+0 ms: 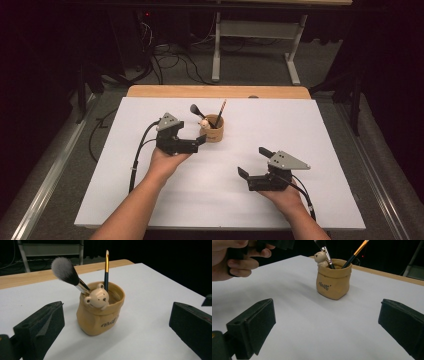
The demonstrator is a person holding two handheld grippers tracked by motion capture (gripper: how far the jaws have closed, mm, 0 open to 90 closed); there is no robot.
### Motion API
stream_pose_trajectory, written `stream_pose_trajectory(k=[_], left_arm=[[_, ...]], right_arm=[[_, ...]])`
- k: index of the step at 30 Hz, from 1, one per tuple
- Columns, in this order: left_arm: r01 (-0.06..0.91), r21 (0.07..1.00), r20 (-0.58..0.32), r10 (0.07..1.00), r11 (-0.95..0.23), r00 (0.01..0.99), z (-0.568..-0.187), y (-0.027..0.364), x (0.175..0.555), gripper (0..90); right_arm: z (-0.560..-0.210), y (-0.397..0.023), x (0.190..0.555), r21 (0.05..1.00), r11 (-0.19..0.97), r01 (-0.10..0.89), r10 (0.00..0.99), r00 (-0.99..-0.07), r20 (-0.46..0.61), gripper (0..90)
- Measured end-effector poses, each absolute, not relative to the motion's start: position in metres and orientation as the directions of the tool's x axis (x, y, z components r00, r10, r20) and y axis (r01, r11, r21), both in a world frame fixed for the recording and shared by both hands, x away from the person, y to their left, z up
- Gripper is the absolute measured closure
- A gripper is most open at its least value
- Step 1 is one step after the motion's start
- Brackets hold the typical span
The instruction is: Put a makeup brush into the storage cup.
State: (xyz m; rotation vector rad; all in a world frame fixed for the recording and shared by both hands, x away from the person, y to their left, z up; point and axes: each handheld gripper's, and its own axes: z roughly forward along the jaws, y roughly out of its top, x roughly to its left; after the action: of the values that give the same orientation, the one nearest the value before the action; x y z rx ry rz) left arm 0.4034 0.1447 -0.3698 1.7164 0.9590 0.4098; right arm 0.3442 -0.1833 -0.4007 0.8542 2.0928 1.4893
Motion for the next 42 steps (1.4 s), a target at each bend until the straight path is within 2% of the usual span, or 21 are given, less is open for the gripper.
stream_pose_trajectory(k=[10,21,31,35,42], left_arm=[[0.377,0.923,-0.190,0.757,-0.080,0.625,-0.382,0.159,0.374,0.4],[0.321,0.937,-0.114,0.748,-0.137,0.654,-0.396,0.171,0.340,0.4],[0.285,0.947,-0.080,0.748,-0.150,0.659,-0.399,0.186,0.317,0.4],[0.250,0.945,-0.015,0.734,-0.213,0.679,-0.402,0.188,0.308,0.4],[0.235,0.953,-0.023,0.734,-0.189,0.679,-0.402,0.191,0.303,0.0]], right_arm=[[-0.401,-0.183,0.343,0.943,0.228,0.244,0.704,-0.710,0.014,2.8],[-0.400,-0.185,0.343,0.947,0.220,0.233,0.706,-0.709,0.010,2.8],[-0.398,-0.188,0.341,0.954,0.194,0.228,0.719,-0.694,0.020,2.7],[-0.396,-0.190,0.341,0.958,0.178,0.226,0.729,-0.684,0.026,2.7],[-0.394,-0.191,0.337,0.960,0.178,0.216,0.735,-0.678,0.016,2.6]])
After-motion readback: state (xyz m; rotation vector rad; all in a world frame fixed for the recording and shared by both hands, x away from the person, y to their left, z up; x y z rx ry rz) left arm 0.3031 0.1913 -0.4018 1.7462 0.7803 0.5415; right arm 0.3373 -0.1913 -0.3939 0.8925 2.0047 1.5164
